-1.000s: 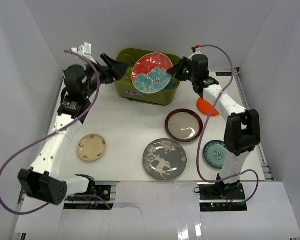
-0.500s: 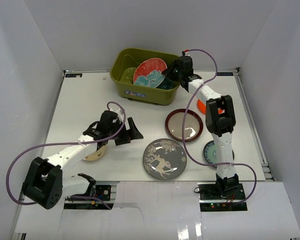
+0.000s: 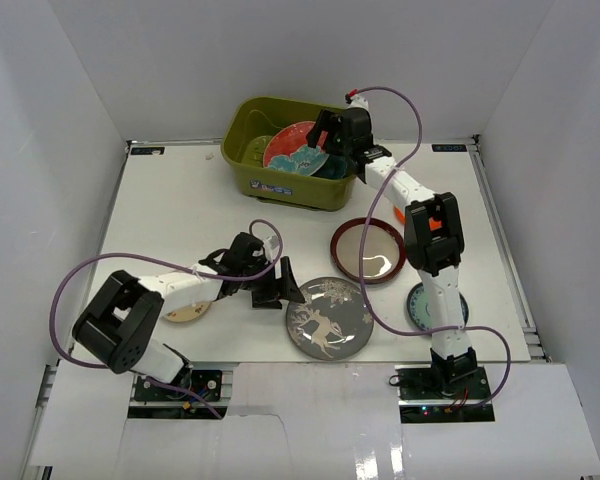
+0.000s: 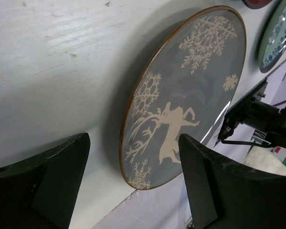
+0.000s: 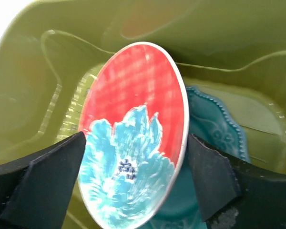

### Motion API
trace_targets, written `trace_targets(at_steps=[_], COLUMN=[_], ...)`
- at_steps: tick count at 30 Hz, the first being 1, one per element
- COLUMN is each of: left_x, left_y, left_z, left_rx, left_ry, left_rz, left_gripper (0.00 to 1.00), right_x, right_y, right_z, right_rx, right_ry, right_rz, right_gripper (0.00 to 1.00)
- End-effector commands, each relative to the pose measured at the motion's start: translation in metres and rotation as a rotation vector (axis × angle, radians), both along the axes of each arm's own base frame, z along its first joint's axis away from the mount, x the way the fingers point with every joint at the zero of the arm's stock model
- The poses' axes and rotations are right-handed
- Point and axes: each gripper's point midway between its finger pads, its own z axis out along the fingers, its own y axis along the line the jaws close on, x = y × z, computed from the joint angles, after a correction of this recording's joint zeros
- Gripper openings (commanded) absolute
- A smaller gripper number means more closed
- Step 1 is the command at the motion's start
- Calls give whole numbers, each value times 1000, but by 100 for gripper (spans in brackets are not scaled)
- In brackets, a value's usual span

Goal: Place the plates into the plastic bin on the countertop

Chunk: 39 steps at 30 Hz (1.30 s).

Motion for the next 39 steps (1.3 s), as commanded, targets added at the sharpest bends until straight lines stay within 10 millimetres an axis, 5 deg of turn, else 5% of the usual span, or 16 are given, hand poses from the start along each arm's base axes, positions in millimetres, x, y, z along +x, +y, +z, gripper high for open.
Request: trace_targets(at_steps=[1,2,6,12,14,16,17,20,21,23,24,26,27,30,34,39], left_x=[-15,-18,-28,-29,-30,-28,-28,-22,-19,-13,-11,-5,-3,6,13,25], left_y=[4,2,7,10,11,12,13,20,22,28,28,24,23,20,16,2], left_z=[-25,-27,-45,-57,-60,-61,-61,-59,-52,-45,-39,-14,-6,32,84,179], left_rx=[43,40,76,117,131,146,150,178,187,204,196,143,130,63,-59,-312], left_ry=[38,47,80,76,77,66,59,16,-12,-60,-77,-138,-152,-222,-286,-396], left_rz=[-39,-53,-70,-67,-64,-57,-52,-28,-19,10,15,44,52,110,175,204], left_gripper=[86,86,81,67,51,41,26,1,0,0,0,0,0,0,0,0], right_x=[-5,-11,-36,-102,-137,-171,-194,-237,-259,-278,-290,-297,-299,-302,-290,-273], right_y=[-10,-16,-38,-80,-94,-105,-114,-145,-161,-186,-196,-212,-217,-225,-225,-214], right_z=[98,116,130,105,87,91,47,24,-21,-25,-48,-52,-56,-74,-99,-109], right_rx=[-105,-114,-210,-287,-272,-205,-197,-153,-175,-115,-114,-93,-93,-72,-36,25], right_ry=[-238,-266,-281,-207,-163,-166,-80,-39,58,71,119,122,137,189,282,310], right_rz=[-36,-51,-61,-80,-74,-79,-78,-117,-133,-180,-193,-215,-224,-208,-162,-118], right_gripper=[90,90,90,94,100,77,59,35,26,16,15,22,43,72,74,61])
